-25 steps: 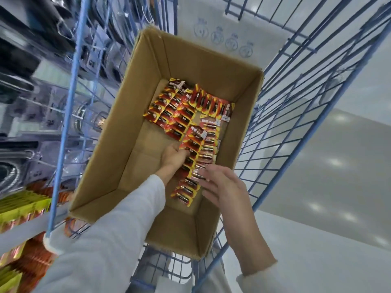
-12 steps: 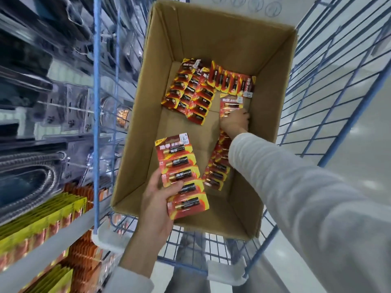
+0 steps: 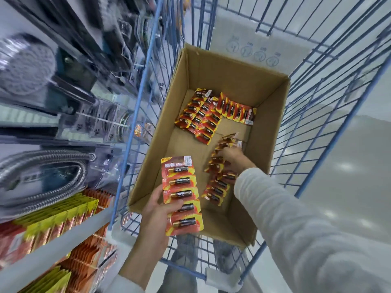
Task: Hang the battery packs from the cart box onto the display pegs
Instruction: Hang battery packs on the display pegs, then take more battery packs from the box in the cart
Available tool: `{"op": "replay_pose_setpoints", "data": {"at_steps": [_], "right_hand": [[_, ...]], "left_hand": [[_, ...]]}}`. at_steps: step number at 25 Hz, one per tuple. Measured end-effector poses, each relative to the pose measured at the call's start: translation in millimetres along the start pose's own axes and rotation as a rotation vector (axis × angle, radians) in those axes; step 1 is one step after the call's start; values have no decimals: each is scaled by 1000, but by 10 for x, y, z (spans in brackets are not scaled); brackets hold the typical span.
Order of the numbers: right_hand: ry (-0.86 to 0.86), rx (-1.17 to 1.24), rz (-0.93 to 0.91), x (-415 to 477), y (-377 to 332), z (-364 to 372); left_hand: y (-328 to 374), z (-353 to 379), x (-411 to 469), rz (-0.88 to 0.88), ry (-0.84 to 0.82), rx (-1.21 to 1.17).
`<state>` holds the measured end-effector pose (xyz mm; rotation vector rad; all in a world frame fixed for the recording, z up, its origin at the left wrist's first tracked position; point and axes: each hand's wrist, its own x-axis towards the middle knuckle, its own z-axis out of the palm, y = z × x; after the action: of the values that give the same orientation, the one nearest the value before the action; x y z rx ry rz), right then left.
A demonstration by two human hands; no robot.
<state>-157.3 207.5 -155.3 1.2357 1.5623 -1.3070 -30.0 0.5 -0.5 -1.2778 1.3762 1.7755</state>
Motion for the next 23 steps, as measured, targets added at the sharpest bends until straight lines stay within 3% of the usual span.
{"op": "replay_pose_setpoints", "data": {"at_steps": [2,9,13,19,23], "right_hand": [[-76,144,-1,-499,67,-78],[-377,440,-415,-2816,337,-459],[-499,523,-489,-3714,599,-691],[-801,415,-614,-4499,706,-990],[-919,297,-653,-4861,741,-1022]], "left_hand": [[95,-51,-223,38,-44,-9],[414,-328,-1194,278,-204,-30],[486,-477,-1849,408,-282,-110],[186,-557,-2593,604,-310,-305],[-181,-652,-3074,729,-201,-484]]}}
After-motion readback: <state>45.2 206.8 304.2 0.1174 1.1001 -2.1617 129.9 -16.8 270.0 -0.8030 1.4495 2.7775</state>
